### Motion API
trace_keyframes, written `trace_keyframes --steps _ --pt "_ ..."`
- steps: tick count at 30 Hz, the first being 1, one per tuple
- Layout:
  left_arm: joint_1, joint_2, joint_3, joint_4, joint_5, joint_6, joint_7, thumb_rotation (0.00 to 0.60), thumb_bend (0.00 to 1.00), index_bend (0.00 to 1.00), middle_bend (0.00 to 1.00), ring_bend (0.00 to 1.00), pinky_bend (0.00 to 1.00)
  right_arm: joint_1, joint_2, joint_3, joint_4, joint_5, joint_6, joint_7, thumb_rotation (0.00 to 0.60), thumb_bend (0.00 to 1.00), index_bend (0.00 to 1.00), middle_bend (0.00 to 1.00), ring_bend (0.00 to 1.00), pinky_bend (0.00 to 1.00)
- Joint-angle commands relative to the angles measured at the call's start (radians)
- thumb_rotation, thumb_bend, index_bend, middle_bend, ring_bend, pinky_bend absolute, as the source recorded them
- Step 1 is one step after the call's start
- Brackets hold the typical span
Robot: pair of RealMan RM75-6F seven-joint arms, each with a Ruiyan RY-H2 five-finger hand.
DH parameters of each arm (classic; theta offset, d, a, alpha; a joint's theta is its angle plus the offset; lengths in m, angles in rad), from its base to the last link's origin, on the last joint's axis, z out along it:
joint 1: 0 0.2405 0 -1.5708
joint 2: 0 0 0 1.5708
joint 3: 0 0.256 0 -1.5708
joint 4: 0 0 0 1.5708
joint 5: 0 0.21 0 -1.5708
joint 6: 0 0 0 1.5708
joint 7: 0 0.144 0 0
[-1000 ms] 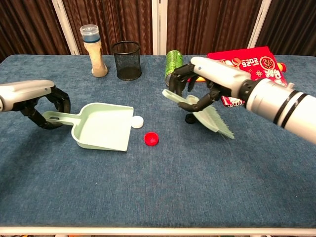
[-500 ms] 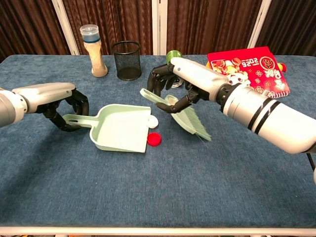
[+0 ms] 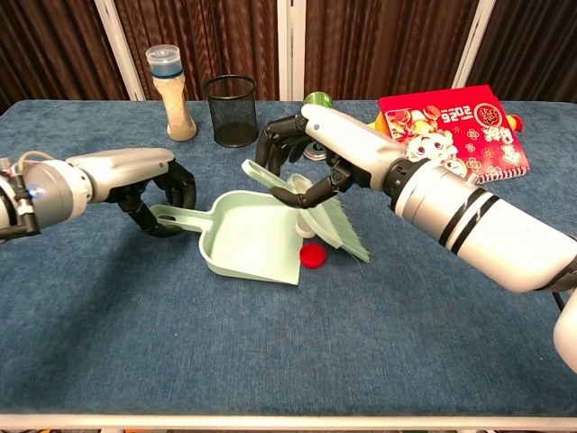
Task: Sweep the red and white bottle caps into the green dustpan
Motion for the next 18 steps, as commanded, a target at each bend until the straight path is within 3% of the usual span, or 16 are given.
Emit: trace_keyframes --steps 1,18 --pt "-0.015 -0.010 -0.004 -0.001 -0.016 -0.002 0.013 0.600 0.39 0.55 0.50 0.33 0.21 -0.003 0.003 -0.003 -0.002 0.000 0.004 0.003 0.600 0.55 0.70 0.64 0.35 0.31" --pt "-0.081 -0.049 -0.009 -0.010 -0.128 0.012 0.079 0.600 0.39 0.55 0.50 0.33 0.22 -0.006 -0.059 0.013 0.008 0.003 0.056 0.047 0.600 0.59 0.71 0.64 0.35 0.28"
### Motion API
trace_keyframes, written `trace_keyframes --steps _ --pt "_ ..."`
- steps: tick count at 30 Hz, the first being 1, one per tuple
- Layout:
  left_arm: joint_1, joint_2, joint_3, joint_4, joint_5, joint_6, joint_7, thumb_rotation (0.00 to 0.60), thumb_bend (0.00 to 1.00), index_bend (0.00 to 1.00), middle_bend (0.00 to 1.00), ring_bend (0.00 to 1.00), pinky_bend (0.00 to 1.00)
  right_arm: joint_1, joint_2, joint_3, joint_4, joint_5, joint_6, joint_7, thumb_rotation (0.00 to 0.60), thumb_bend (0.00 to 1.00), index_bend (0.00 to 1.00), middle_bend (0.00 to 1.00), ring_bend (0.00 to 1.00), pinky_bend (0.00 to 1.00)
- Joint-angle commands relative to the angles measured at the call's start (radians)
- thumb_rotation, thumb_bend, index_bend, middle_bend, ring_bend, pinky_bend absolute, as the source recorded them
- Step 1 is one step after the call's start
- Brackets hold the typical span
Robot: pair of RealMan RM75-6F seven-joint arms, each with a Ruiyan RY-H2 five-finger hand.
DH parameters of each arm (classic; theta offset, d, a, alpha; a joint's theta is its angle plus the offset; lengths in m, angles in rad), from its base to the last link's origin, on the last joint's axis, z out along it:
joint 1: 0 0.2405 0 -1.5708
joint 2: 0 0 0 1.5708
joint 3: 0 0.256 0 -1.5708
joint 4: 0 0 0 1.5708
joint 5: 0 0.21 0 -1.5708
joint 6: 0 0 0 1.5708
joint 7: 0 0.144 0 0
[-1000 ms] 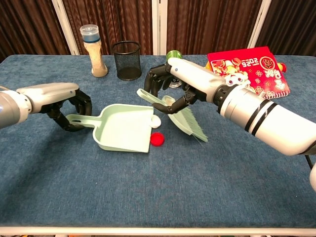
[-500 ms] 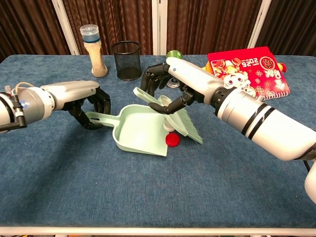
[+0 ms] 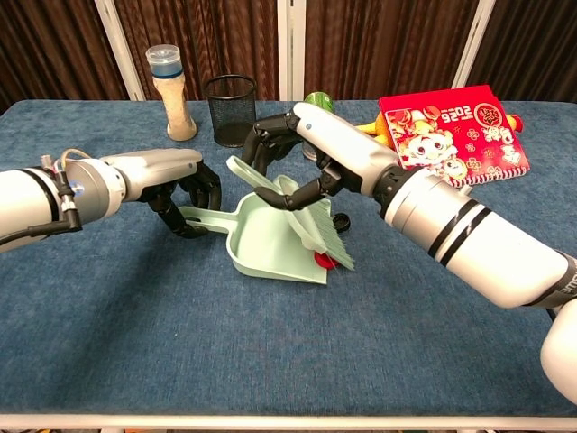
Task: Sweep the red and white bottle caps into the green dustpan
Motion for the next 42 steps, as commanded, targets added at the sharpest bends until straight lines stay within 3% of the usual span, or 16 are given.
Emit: trace_keyframes --steps 1,8,15,22,30,42 --pt "-0.008 -0.004 0.001 -0.002 -0.011 0.003 0.006 0.600 0.39 0.55 0.50 0.33 0.22 0.005 -0.013 0.009 0.007 0.002 0.006 0.010 0.600 0.59 0.72 0.64 0.35 0.28" --pt "-0.021 -0.007 0.006 -0.004 -0.030 0.008 0.012 0.600 0.39 0.55 0.50 0.33 0.22 0.010 -0.039 0.023 0.012 -0.001 0.036 0.056 0.600 0.59 0.72 0.64 0.35 0.28" --pt "-0.028 0.001 0.013 -0.001 -0.042 0.010 0.010 0.600 0.39 0.55 0.50 0.33 0.22 -0.037 0.080 -0.016 -0.080 -0.042 0.108 0.058 0.600 0.59 0.72 0.65 0.36 0.28" --pt "-0.045 0.007 0.035 -0.019 -0.062 0.070 0.097 0.600 0.38 0.55 0.50 0.33 0.22 -0.064 0.161 -0.037 -0.096 -0.009 0.055 0.079 0.600 0.59 0.72 0.65 0.36 0.28" --pt "-0.073 0.012 0.051 -0.040 -0.121 0.128 0.222 0.600 0.38 0.55 0.50 0.33 0.22 -0.054 0.139 -0.043 -0.038 0.000 0.013 0.161 0.600 0.60 0.73 0.65 0.36 0.28" --pt "-0.121 0.010 0.040 -0.061 -0.214 0.133 0.310 0.600 0.38 0.55 0.52 0.35 0.22 -0.021 0.057 -0.023 0.028 0.002 -0.007 0.286 0.600 0.62 0.73 0.65 0.36 0.28"
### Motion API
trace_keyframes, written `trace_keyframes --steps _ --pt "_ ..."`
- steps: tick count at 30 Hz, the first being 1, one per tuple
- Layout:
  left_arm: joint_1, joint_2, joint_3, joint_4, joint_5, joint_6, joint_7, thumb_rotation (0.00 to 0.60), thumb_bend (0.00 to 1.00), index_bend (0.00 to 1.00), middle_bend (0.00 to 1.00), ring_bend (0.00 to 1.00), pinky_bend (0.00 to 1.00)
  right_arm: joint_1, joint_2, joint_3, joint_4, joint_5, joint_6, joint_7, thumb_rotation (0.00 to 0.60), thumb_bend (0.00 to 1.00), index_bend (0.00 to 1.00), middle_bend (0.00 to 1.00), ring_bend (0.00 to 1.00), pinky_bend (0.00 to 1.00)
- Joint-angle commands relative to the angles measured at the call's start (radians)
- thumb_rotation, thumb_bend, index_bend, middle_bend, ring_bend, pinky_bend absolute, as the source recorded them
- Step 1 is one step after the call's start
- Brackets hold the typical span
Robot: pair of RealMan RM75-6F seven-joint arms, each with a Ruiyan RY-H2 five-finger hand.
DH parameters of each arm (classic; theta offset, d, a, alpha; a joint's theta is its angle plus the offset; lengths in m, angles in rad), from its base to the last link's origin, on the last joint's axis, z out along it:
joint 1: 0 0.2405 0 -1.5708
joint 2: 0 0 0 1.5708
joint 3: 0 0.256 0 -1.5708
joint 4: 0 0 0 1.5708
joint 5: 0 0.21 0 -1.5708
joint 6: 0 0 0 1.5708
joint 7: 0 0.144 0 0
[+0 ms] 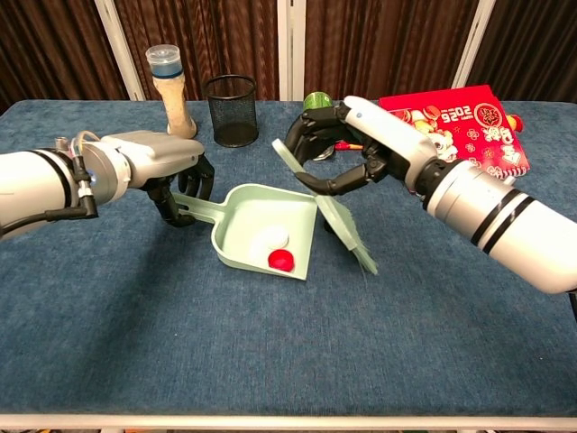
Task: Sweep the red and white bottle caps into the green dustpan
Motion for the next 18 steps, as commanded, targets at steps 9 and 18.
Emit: trace_keyframes --steps 9,18 --pt "-0.021 -0.007 -0.006 -0.006 -0.048 -0.010 0.005 0.600 0.38 0.55 0.52 0.35 0.23 0.038 -0.098 0.033 0.035 -0.011 0.032 0.024 0.600 0.63 0.74 0.66 0.36 0.28" --pt "-0.028 -0.009 -0.002 -0.010 -0.056 -0.012 -0.006 0.600 0.38 0.55 0.52 0.35 0.23 0.058 -0.124 0.051 0.036 -0.030 0.078 0.025 0.600 0.63 0.74 0.66 0.36 0.28"
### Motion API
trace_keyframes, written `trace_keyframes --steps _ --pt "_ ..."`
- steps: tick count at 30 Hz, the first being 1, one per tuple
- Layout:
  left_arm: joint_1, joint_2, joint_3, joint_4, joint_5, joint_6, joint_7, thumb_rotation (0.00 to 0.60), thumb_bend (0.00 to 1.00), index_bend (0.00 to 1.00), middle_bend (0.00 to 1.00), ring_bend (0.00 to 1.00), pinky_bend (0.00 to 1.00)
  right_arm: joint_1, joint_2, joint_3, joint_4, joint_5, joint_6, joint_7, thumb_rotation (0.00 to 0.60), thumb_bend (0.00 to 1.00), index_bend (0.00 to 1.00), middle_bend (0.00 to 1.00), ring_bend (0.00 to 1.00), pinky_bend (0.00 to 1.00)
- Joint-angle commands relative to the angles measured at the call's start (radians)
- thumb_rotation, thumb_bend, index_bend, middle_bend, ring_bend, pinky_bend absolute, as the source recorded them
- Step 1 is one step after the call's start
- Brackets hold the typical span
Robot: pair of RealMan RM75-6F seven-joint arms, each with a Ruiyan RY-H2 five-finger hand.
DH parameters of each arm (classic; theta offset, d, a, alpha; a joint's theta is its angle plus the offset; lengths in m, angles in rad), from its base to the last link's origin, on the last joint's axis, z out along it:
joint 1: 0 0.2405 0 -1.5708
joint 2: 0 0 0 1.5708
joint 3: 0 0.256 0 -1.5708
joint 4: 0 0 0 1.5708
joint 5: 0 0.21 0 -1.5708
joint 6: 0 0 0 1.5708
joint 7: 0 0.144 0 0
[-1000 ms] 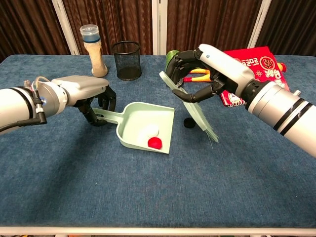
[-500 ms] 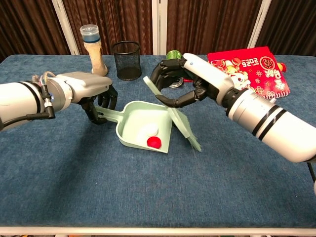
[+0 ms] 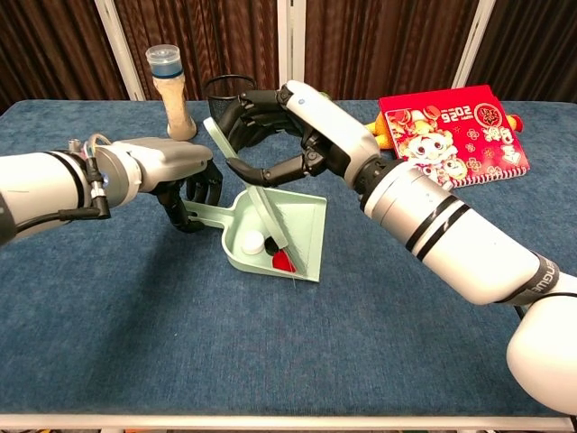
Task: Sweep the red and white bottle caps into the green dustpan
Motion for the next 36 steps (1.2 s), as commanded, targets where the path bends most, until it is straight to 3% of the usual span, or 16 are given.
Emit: trace_keyframes --steps 1,5,10,15,19,23,25,27,29,31,36 --pt "0.001 0.001 0.001 -0.002 0.002 0.003 -0.005 0.600 0.38 0.55 0.52 0.35 0.24 -0.003 0.016 -0.003 -0.010 -0.014 0.027 -0.012 0.600 0.63 0.74 0.66 0.36 0.28" --pt "0.008 0.014 0.001 -0.012 0.025 0.001 -0.031 0.600 0.38 0.50 0.50 0.35 0.27 -0.031 0.084 -0.015 -0.053 -0.028 0.071 -0.038 0.600 0.63 0.74 0.66 0.36 0.28" --pt "0.021 0.034 0.004 -0.031 0.063 -0.004 -0.072 0.600 0.34 0.32 0.43 0.35 0.29 -0.077 0.239 -0.059 -0.129 -0.039 0.070 -0.147 0.600 0.63 0.74 0.66 0.35 0.28" --pt "0.048 0.052 0.003 -0.052 0.120 0.015 -0.128 0.600 0.30 0.22 0.36 0.30 0.29 -0.110 0.417 -0.116 -0.241 -0.029 -0.009 -0.328 0.600 0.63 0.74 0.66 0.35 0.28" --pt "0.079 0.079 0.005 -0.070 0.186 0.026 -0.193 0.600 0.30 0.20 0.32 0.25 0.29 -0.124 0.514 -0.152 -0.322 -0.009 -0.086 -0.489 0.600 0.63 0.71 0.63 0.30 0.26" --pt "0.137 0.127 0.009 -0.103 0.291 0.080 -0.286 0.600 0.30 0.20 0.32 0.23 0.28 -0.127 0.577 -0.175 -0.398 0.047 -0.196 -0.663 0.600 0.57 0.50 0.49 0.17 0.18" --pt "0.174 0.156 0.009 -0.114 0.351 0.123 -0.341 0.600 0.30 0.20 0.32 0.22 0.27 -0.130 0.592 -0.178 -0.430 0.098 -0.254 -0.769 0.600 0.47 0.32 0.39 0.09 0.13" --pt "0.210 0.186 0.011 -0.119 0.406 0.161 -0.394 0.600 0.30 0.20 0.32 0.22 0.26 -0.136 0.592 -0.174 -0.454 0.153 -0.294 -0.855 0.600 0.29 0.10 0.26 0.02 0.08" --pt "0.240 0.209 0.014 -0.117 0.459 0.190 -0.447 0.600 0.30 0.20 0.32 0.22 0.25 -0.145 0.586 -0.165 -0.471 0.193 -0.303 -0.910 0.600 0.13 0.01 0.18 0.00 0.06" --pt "0.275 0.230 0.022 -0.105 0.507 0.222 -0.498 0.600 0.30 0.20 0.32 0.22 0.24 -0.158 0.584 -0.158 -0.489 0.220 -0.297 -0.938 0.600 0.07 0.00 0.15 0.00 0.05" --pt "0.353 0.286 0.044 -0.077 0.563 0.282 -0.560 0.600 0.30 0.20 0.32 0.22 0.24 -0.208 0.618 -0.138 -0.526 0.232 -0.212 -0.945 0.600 0.07 0.00 0.14 0.00 0.05"
